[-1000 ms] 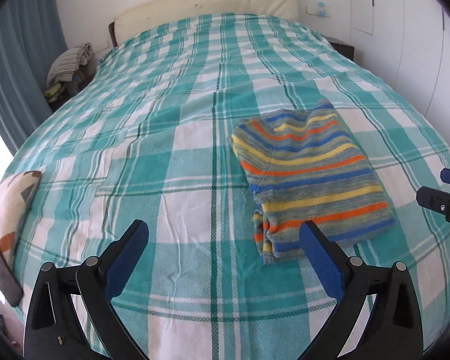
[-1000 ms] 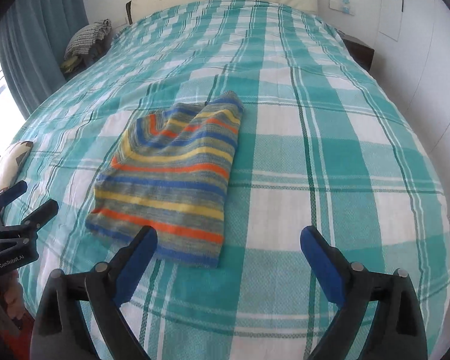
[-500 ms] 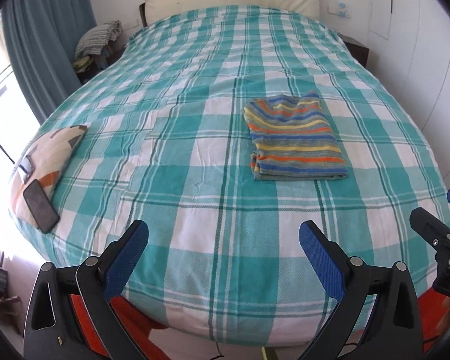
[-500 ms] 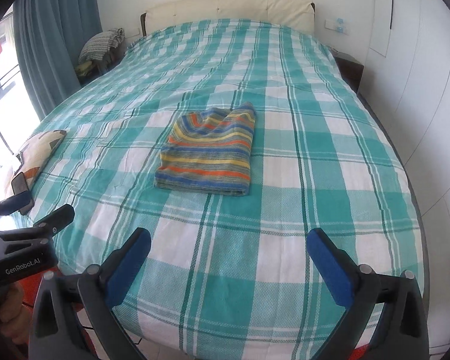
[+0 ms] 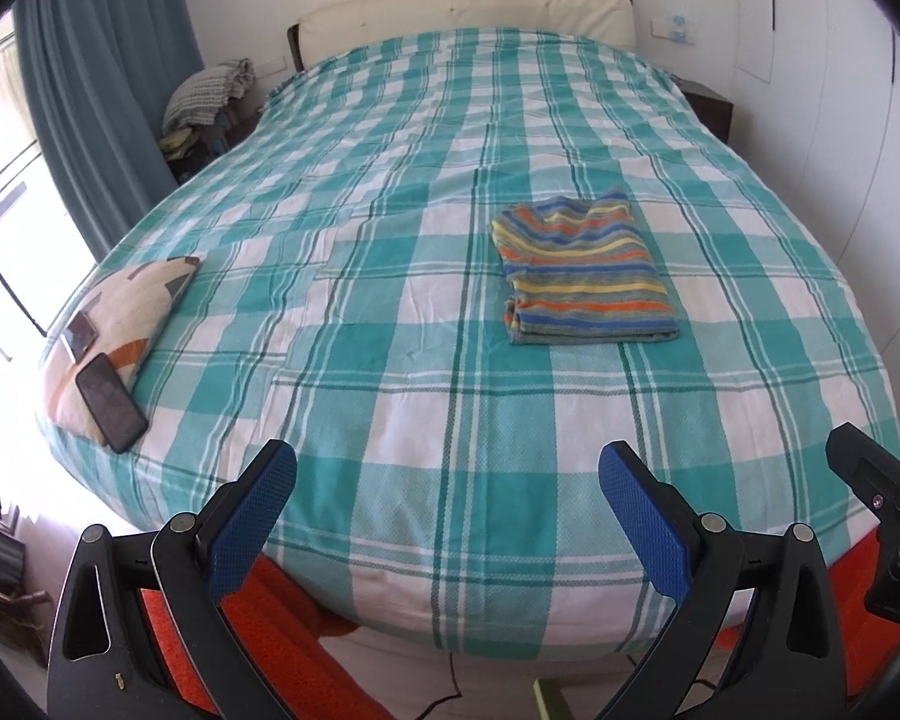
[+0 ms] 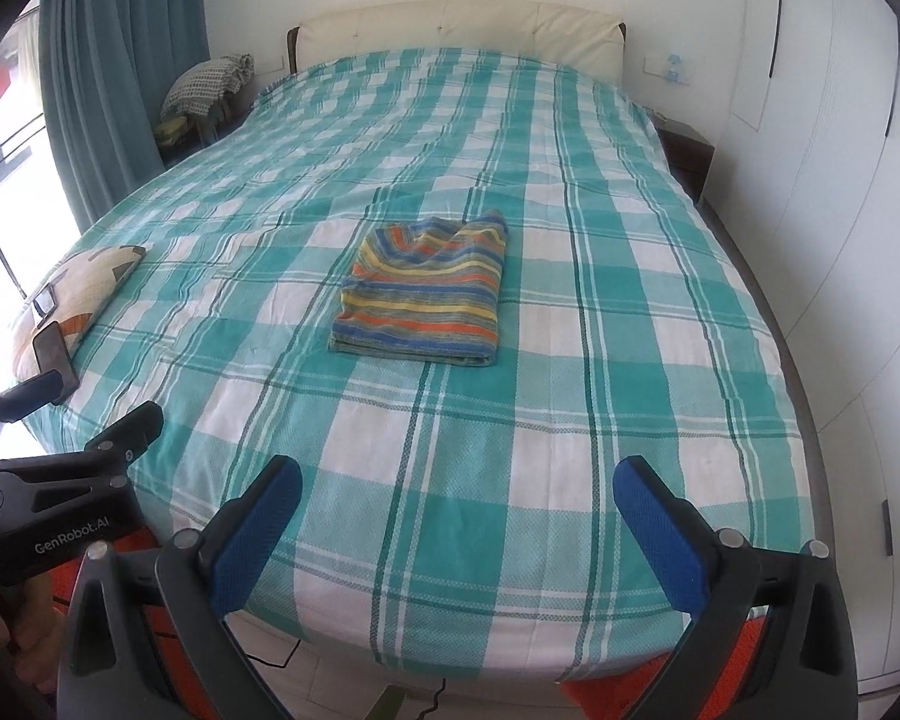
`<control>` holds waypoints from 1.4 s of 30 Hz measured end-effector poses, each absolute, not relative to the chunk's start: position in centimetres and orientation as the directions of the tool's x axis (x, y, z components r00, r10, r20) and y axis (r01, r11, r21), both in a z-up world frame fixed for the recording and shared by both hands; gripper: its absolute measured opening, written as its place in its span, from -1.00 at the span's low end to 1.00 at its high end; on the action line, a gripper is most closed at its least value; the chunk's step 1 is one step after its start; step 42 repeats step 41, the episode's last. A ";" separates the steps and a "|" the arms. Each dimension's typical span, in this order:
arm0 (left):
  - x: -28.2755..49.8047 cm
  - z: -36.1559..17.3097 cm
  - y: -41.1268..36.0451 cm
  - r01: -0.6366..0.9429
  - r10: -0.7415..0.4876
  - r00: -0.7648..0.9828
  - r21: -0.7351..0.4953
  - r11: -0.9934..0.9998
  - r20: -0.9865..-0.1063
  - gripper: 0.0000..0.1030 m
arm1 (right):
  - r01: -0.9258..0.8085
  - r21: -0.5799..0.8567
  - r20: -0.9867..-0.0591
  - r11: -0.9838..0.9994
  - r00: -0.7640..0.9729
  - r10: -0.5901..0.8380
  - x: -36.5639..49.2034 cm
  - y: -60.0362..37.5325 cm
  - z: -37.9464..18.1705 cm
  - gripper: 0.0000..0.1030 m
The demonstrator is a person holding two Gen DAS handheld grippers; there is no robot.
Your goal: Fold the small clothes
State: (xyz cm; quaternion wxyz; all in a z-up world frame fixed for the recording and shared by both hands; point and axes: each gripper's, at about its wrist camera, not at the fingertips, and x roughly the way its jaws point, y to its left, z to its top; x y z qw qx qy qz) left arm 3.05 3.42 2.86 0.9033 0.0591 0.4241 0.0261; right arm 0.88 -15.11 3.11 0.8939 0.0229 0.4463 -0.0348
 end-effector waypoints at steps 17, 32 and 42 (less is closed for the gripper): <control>2.9 4.3 3.1 0.019 0.094 0.654 0.140 0.990 -0.750 0.99 | 0.117 -0.049 -0.789 0.992 0.604 -0.110 0.8 -15.3 4.4 0.99; 4.0 4.1 2.4 0.045 0.054 0.636 0.107 0.993 -0.770 0.99 | 0.130 -0.044 -0.799 0.991 0.591 -0.113 1.0 -15.9 4.1 0.99; 2.9 5.0 1.5 0.069 0.039 0.683 0.118 0.991 -0.730 0.99 | 0.133 -0.043 -0.799 0.990 0.591 -0.114 1.1 -16.0 4.0 0.99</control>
